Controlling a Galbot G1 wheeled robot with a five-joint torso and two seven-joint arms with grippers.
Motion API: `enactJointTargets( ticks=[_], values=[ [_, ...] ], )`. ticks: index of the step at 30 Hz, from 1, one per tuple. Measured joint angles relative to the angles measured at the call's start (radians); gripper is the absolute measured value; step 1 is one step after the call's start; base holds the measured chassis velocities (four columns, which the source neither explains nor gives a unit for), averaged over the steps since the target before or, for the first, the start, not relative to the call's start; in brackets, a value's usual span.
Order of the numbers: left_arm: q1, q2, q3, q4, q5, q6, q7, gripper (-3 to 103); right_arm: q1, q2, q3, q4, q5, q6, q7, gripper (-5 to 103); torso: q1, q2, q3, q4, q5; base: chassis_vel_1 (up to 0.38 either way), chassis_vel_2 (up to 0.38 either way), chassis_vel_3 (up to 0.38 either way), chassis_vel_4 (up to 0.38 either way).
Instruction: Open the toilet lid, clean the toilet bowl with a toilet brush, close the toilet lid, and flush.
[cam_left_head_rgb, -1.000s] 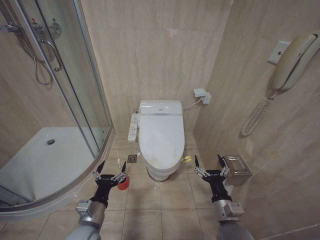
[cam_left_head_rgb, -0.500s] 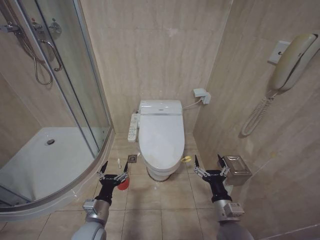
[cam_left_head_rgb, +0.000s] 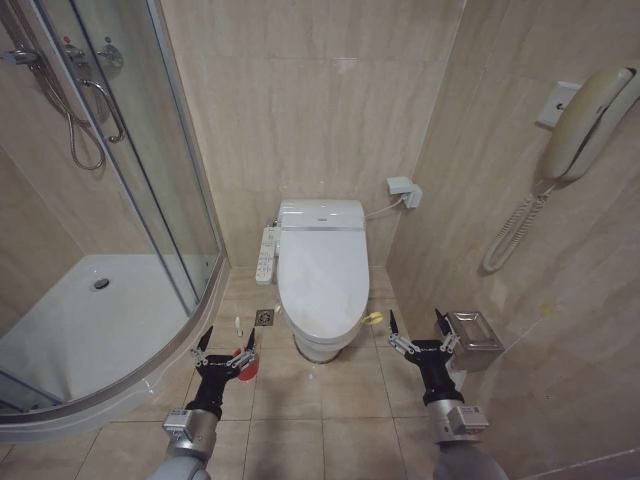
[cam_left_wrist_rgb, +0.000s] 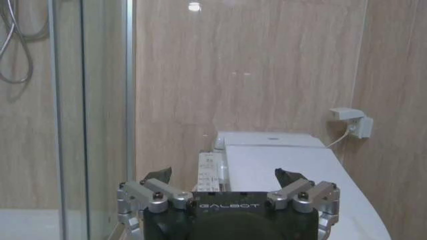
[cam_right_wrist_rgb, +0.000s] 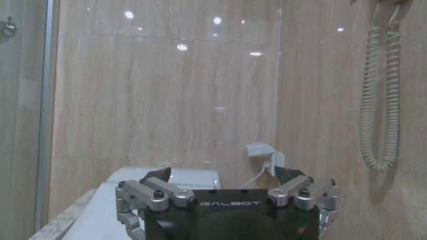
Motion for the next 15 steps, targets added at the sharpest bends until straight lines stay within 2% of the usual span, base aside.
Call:
enactJointTargets(
  ticks=[15],
  values=[
    [0.009, -0.01, -0.01, -0.001, 0.006, 0.004, 0.001, 100, 0.0, 0.0, 0.0, 0.0, 0.0, 0.0, 0.0, 100, 0.0, 0.0, 0.0, 0.0, 0.0, 0.0, 0.0, 0.0, 0.0]
  ],
)
